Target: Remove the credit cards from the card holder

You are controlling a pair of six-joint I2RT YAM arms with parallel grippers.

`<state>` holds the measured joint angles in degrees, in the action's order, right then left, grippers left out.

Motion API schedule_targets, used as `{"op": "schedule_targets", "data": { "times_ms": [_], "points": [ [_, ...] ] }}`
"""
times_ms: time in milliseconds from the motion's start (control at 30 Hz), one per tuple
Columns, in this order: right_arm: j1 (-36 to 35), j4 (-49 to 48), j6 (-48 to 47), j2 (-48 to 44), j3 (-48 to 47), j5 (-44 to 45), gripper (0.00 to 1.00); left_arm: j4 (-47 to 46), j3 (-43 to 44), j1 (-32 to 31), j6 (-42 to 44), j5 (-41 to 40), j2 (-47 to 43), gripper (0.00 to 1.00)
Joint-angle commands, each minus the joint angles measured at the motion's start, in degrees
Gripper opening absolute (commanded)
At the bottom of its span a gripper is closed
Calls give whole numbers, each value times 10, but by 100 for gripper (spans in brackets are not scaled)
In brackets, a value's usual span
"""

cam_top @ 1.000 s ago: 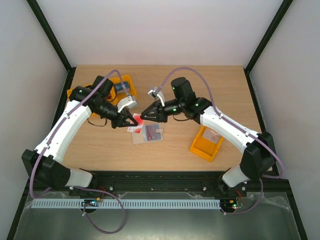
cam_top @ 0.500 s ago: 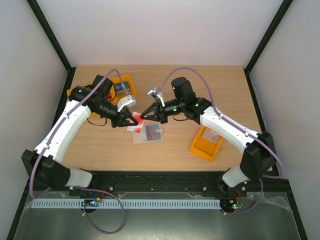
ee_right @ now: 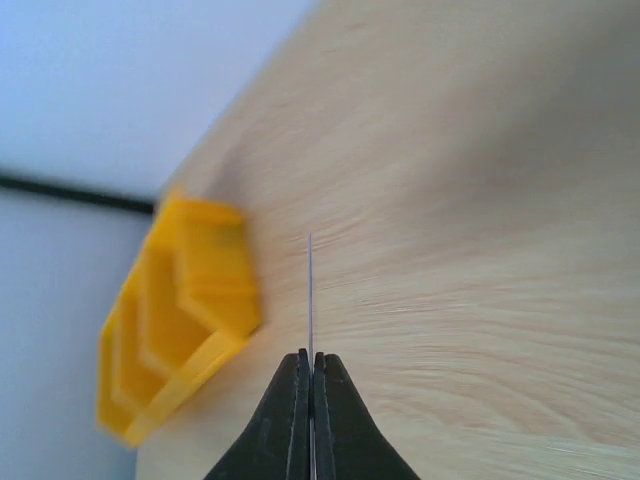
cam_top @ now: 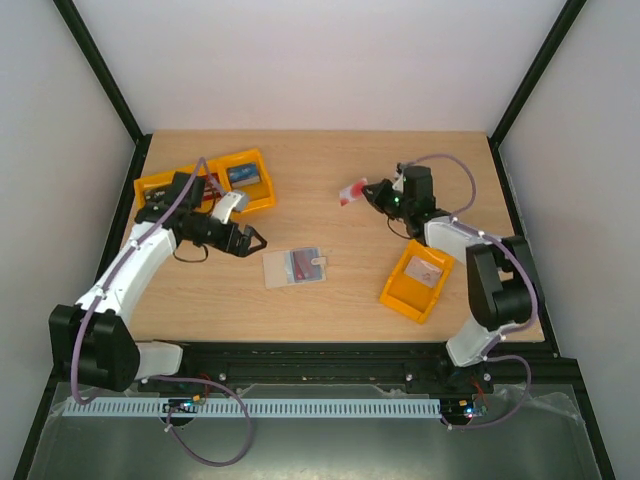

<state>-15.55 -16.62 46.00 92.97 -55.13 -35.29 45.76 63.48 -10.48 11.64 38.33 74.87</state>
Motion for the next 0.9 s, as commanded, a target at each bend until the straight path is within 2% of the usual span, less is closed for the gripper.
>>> {"op": "schedule_targets", "data": {
  "times_ms": [0, 133, 333, 367, 433, 467, 500, 567, 700, 800, 867],
  "points": [
    [-7, -113, 167, 43, 35, 174, 2, -142, -104, 22, -154, -1, -27, 99],
    [-9, -104, 202, 85, 41, 226, 2, -216, -148, 34, -266, -25, -16, 98],
    [-13, -74, 210, 95, 61, 258, 3, -296, -226, 40, -377, -18, 12, 98],
    [-13, -69, 208, 89, 68, 266, 10, -310, -241, 40, -397, -16, 14, 98],
    [-13, -66, 210, 69, 80, 275, 48, -337, -272, 39, -432, -1, 24, 98],
    [-13, -60, 206, 62, 81, 279, 58, -348, -287, 38, -446, 6, 30, 98],
    [-12, -40, 200, 52, 76, 286, 64, -356, -297, 35, -455, 8, 36, 97],
    [-12, -10, 179, 28, 68, 316, 73, -363, -305, 25, -463, -2, 49, 97],
    [-21, 32, 124, -21, 53, 342, 77, -377, -309, 2, -469, -7, 66, 98],
    [-74, 127, 23, -26, -6, 387, 77, -390, -314, -7, -475, -7, 76, 98],
    [-140, 171, -31, -20, -25, 399, 77, -393, -316, -9, -478, -8, 82, 98]
  ]
}}
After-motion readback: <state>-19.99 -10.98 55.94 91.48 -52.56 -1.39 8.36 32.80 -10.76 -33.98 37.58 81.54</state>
